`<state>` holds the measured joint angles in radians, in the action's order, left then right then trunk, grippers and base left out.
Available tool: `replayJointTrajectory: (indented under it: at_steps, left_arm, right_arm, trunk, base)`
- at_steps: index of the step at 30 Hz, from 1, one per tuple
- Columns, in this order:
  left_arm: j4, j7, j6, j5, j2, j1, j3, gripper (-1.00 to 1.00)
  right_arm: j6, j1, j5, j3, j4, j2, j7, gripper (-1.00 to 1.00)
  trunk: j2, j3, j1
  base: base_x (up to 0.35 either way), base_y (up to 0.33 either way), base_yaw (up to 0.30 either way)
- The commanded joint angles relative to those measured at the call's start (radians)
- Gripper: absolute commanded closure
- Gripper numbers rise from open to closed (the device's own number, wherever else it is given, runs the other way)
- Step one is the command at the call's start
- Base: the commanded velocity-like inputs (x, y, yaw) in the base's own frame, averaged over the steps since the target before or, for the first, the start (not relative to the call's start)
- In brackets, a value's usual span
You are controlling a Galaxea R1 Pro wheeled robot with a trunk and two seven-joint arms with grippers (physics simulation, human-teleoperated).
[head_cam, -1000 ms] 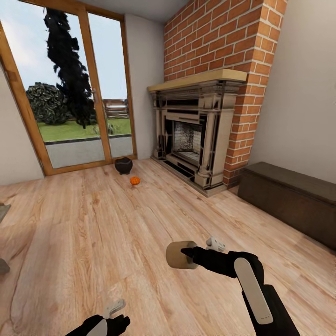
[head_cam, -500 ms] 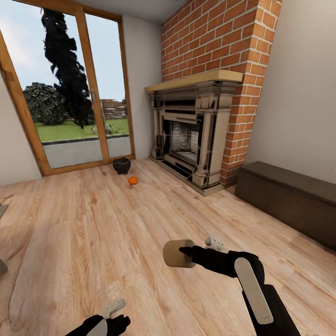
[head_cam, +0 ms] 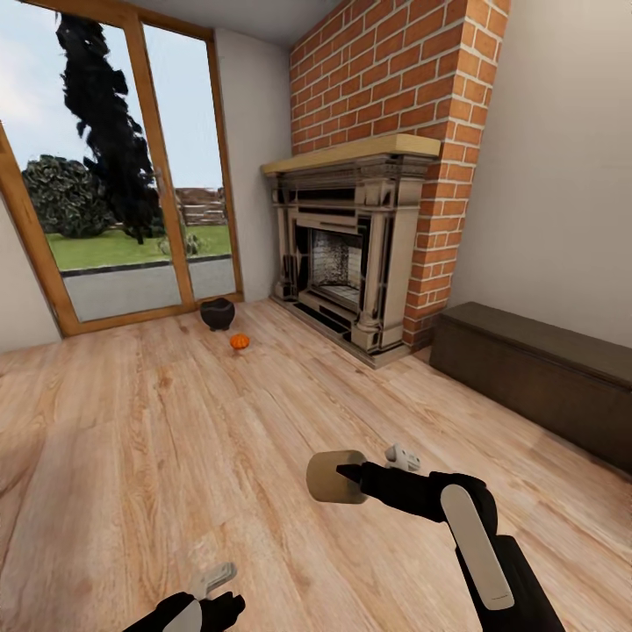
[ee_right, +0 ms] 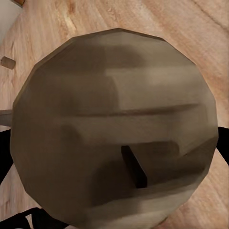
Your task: Place each of the two pumpkins and all three candles from the living room inside a cabinet in the living room (use any cabinet), then make sure every cabinet is closed, and position the cauldron so it is next to a table in the living room.
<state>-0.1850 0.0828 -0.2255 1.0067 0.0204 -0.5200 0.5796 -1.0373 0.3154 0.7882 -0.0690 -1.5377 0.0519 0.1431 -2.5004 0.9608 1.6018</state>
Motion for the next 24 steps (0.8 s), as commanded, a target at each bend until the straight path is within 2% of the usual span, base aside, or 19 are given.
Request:
replayJointTrajectory:
  at_steps: [1,21,24]
  left_arm:
    - [-0.004,0.008,-0.004,0.01,0.001,0.0,0.008,-1.0]
    - [-0.004,0.008,-0.004,0.01,0.001,0.0,0.008,-1.0]
    - [-0.004,0.008,-0.003,0.01,0.001,0.0,0.008,-1.0]
  right_arm:
    - [-0.003,0.0,0.012,0.0,-0.001,0.0,0.012,1.0]
    - [-0.003,0.001,0.012,0.0,0.001,0.001,0.012,1.0]
    - [-0.003,0.001,0.013,0.0,0.001,0.001,0.012,1.0]
  trunk:
    - [0.0,0.001,0.0]
    - [0.0,0.0,0.0]
    - [0.0,-0.001,0.0]
  base:
    - [-0.019,0.0,0.0]
    - [-0.051,0.0,-0.006]
    - [-0.063,-0.133,-0.065]
